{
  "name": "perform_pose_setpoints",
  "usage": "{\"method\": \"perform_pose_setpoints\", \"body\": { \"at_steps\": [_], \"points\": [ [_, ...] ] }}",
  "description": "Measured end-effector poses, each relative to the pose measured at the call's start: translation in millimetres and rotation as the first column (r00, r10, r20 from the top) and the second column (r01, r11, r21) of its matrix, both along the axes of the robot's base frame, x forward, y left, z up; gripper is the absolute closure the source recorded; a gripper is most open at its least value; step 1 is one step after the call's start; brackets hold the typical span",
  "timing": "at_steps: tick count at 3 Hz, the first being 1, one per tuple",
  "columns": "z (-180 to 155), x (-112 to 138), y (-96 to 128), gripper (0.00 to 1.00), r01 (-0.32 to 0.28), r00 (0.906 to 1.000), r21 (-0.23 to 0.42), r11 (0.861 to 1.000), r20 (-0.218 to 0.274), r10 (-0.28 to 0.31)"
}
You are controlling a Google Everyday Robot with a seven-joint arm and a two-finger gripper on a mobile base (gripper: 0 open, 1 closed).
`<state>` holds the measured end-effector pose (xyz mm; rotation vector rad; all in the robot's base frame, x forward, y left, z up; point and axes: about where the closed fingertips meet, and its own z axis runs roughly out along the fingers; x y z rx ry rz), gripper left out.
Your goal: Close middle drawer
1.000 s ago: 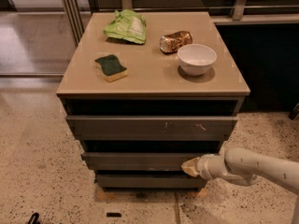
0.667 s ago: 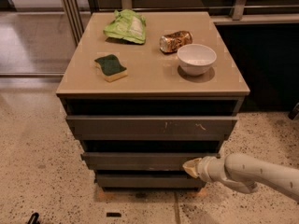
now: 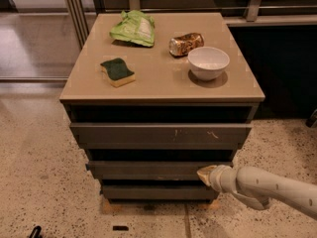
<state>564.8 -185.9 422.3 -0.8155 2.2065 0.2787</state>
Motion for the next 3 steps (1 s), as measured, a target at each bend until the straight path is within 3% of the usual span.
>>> {"method": "perform_pose_setpoints", "body": {
  "at_steps": [2, 3],
  "points": [
    [2.4, 5.7, -3.8, 1.00, 0.006, 0.9999, -0.013, 1.000, 0.010, -0.006],
    [-9.9, -48.8, -12.4, 1.00, 0.047, 0.9963, 0.046, 0.998, -0.074, -0.043]
  ]
}}
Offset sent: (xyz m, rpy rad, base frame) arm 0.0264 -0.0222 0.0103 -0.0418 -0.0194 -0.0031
